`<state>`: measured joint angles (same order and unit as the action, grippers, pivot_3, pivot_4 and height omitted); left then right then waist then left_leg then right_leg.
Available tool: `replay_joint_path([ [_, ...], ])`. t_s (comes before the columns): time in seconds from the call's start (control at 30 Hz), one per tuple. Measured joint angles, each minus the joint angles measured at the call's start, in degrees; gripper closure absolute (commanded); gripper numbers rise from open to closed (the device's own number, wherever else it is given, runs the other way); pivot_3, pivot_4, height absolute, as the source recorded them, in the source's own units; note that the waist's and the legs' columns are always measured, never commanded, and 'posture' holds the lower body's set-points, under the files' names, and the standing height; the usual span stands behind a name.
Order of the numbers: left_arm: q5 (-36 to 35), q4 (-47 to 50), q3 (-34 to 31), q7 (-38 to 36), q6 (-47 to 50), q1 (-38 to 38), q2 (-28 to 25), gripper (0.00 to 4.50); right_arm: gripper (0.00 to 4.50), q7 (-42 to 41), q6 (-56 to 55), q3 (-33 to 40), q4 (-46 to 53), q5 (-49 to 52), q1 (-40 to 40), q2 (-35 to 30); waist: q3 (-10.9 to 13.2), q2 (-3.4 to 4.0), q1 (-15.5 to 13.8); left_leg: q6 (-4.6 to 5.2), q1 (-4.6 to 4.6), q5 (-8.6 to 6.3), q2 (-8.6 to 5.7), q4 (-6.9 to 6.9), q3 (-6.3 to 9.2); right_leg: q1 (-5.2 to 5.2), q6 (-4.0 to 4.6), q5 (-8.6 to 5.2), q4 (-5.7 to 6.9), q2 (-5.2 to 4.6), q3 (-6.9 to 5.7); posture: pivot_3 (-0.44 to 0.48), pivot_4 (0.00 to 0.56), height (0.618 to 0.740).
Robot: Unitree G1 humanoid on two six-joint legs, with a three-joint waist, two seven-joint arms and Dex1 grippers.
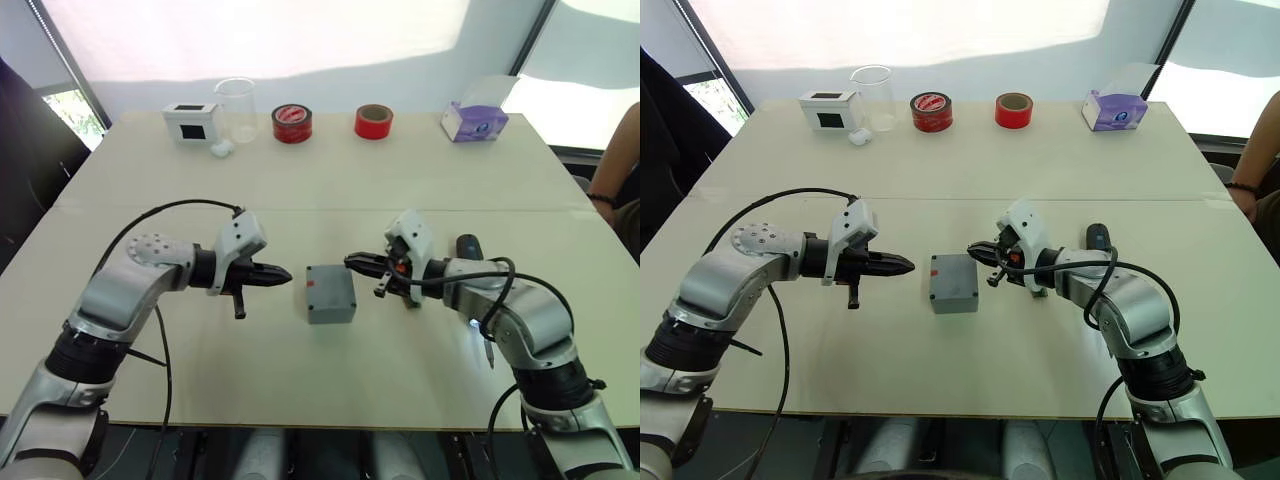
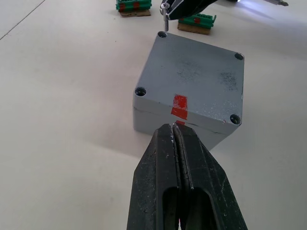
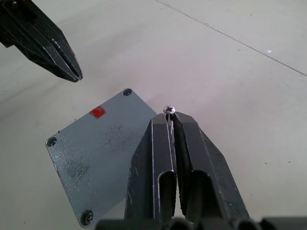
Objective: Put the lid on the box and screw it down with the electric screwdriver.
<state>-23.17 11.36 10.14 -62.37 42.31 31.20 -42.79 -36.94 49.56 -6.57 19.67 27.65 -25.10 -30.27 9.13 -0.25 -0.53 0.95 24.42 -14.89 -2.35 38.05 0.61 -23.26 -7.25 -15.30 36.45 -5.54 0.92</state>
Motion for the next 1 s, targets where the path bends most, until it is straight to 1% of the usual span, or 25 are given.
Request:
replay_joint_path([
  [0.37, 0.01, -0.02, 0.07, 0.07, 0.00, 0.21, 0.23, 4.50, 4.46, 0.05, -1.96, -0.05, -1.98, -1.89, 0.60, 0.15, 0.00, 0.00, -0.01, 0.00, 0.00, 0.00, 0.00, 0.00, 0.00, 0.00, 0.00, 0.00, 0.00, 0.01, 0.00, 0.000, 0.150, 0.740],
  [0.8, 0.03, -0.01, 0.11, 0.19, 0.00, 0.35, 0.26, 4.50, 4.46, 0.04, -2.02, -0.30, -2.03, -2.77, 1.33, 1.22, 0.00, 0.00, 0.00, 0.00, 0.00, 0.00, 0.00, 0.00, 0.00, 0.00, 0.00, 0.00, 0.00, 0.01, 0.00, 0.000, 0.150, 0.740],
  [0.9, 0.13, -0.02, 0.21, 0.35, -0.02, 0.34, 0.26, 4.50, 3.66, 0.00, -1.99, -0.39, -2.03, -2.88, 1.69, 1.17, 0.00, 0.00, 0.05, 0.00, 0.00, 0.00, 0.00, 0.00, 0.00, 0.00, 0.00, 0.00, 0.00, 0.01, 0.00, 0.000, 0.150, 0.740],
  [0.97, 0.14, -0.02, 0.29, 0.36, -0.03, 0.34, 0.26, 4.50, 2.74, -0.03, -1.97, -0.39, -2.03, -2.88, 1.69, 1.17, 0.00, 0.00, 0.06, 0.00, 0.00, 0.00, 0.01, 0.00, 0.00, 0.00, 0.00, 0.00, 0.00, 0.01, 0.00, 0.000, 0.150, 0.740],
  [1.0, 0.14, -0.02, 0.30, 0.35, -0.03, 0.34, 0.26, 4.50, 2.36, -0.04, -1.96, -0.39, -2.03, -2.88, 1.69, 1.16, 0.00, 0.00, 0.06, 0.00, 0.00, 0.00, 0.01, 0.00, 0.00, 0.00, 0.00, 0.00, 0.00, 0.01, 0.00, 0.000, 0.150, 0.740],
])
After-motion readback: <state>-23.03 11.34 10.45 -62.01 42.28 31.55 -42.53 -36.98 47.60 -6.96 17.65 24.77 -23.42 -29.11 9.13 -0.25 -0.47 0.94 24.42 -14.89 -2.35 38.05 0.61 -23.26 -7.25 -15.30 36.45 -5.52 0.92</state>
